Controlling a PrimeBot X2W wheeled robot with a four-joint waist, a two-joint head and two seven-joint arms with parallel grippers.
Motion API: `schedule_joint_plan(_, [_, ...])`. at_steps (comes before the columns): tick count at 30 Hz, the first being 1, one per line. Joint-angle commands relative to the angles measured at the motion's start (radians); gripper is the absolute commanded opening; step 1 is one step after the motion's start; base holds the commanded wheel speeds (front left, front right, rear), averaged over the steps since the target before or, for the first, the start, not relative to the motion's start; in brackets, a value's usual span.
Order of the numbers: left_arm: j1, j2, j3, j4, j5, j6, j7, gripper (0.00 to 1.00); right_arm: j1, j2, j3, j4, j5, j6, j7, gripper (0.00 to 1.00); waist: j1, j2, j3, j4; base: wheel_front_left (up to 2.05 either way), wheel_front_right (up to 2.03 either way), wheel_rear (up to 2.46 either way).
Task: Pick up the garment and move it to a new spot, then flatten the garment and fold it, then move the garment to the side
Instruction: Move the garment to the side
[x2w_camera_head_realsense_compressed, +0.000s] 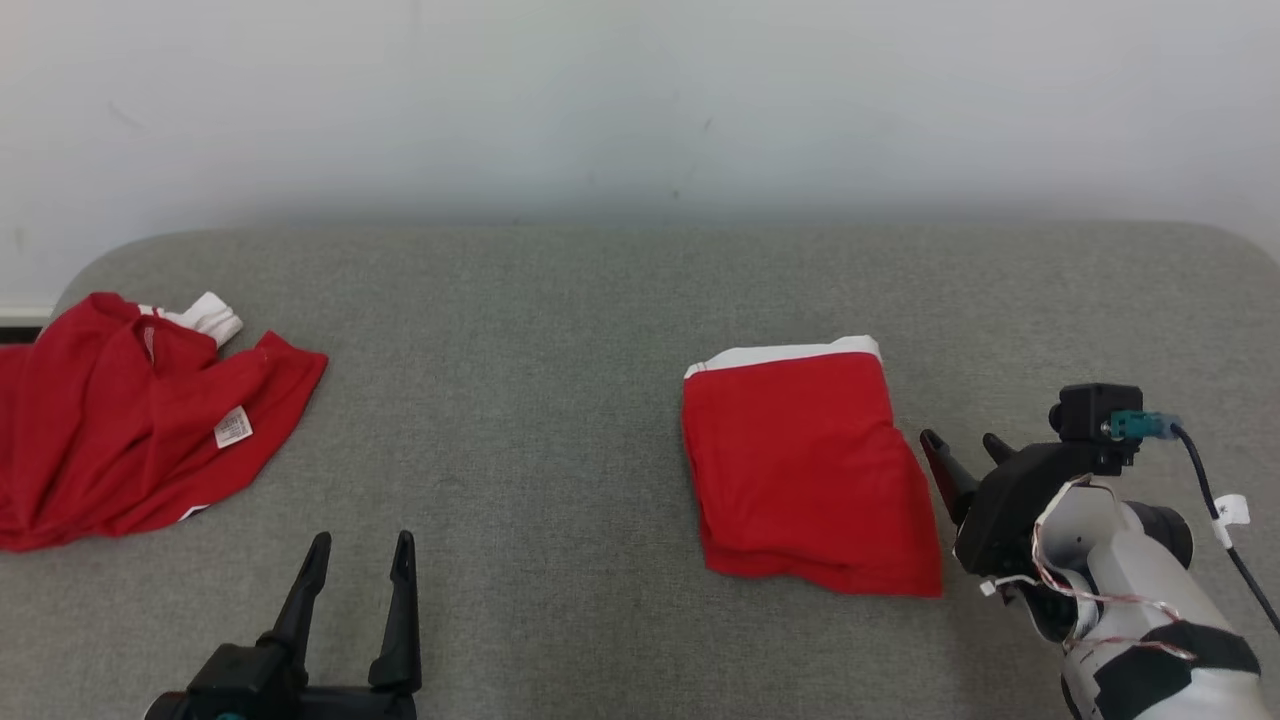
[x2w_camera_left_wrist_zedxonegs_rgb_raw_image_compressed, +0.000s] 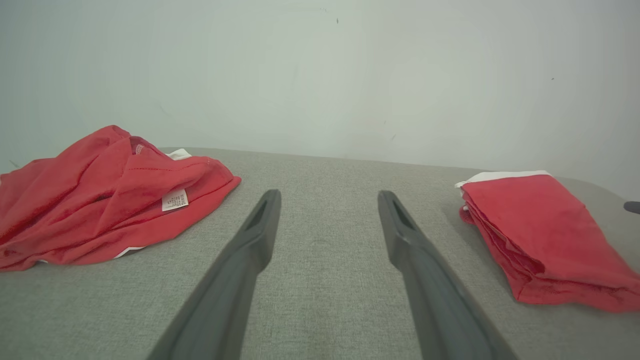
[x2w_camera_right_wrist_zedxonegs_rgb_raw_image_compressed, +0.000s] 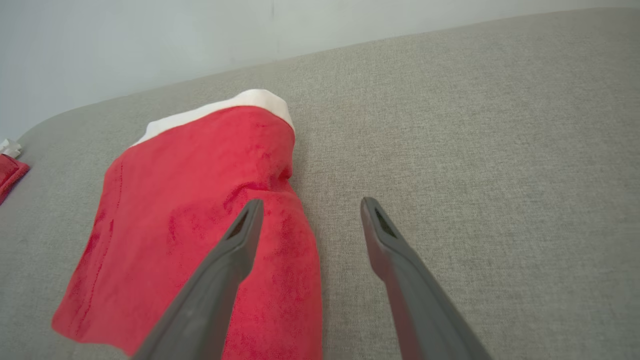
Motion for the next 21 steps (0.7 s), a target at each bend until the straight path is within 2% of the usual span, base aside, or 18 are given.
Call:
schedule_joint_plan(1, [-0.017,0.0,-0.003,0.0,-0.003,-0.004,-0.001,1.0,-0.02,-0.008,-0.001,0.014,-0.003,-0.002,0.01,1.0,-0.0001,-0.0001,0.054,0.05,0.0,0.0,0.0])
schedule_joint_plan(9, [-0.055,0.0,-0.028,0.001,-0.013,-0.006,-0.001,1.0,-0.101,-0.015,0.038,0.14,0.01,-0.002,0.088,1.0,-0.0001,-0.0001,0.106,0.1,0.0,0.0,0.0])
schedule_joint_plan(13, [-0.06,0.0,-0.028,0.004,-0.015,-0.009,-0.001,1.0,-0.119,-0.027,0.054,0.187,-0.006,-0.002,0.088,1.0,-0.0001,-0.0001,0.117,0.107,0.0,0.0,0.0])
schedule_joint_plan(14, [-0.061,0.0,-0.027,0.005,-0.015,-0.01,-0.001,1.0,-0.12,-0.027,0.057,0.201,-0.009,-0.003,0.089,0.97,-0.0001,-0.0001,0.118,0.107,0.0,0.0,0.0])
schedule_joint_plan(15, [-0.063,0.0,-0.026,0.006,-0.014,-0.011,-0.001,1.0,-0.122,-0.028,0.06,0.214,-0.012,-0.002,0.09,0.32,-0.0001,-0.0001,0.12,0.107,0.0,0.0,0.0])
schedule_joint_plan(16, [-0.065,0.0,-0.025,0.007,-0.012,-0.012,-0.001,1.0,-0.124,-0.028,0.066,0.223,-0.019,-0.002,0.09,0.04,-0.0001,-0.0001,0.122,0.106,0.0,0.0,0.0])
schedule_joint_plan(17, [-0.067,0.0,-0.023,0.007,-0.011,-0.012,-0.001,1.0,-0.125,-0.025,0.072,0.229,-0.021,-0.002,0.086,0.0,-0.0001,-0.0001,0.123,0.104,0.0,0.0,0.0])
schedule_joint_plan(21, [-0.066,0.0,-0.012,0.007,-0.002,-0.013,-0.001,1.0,-0.14,-0.035,0.102,0.232,-0.034,-0.003,0.078,0.0,-0.0001,-0.0001,0.123,0.081,0.0,0.0,0.0])
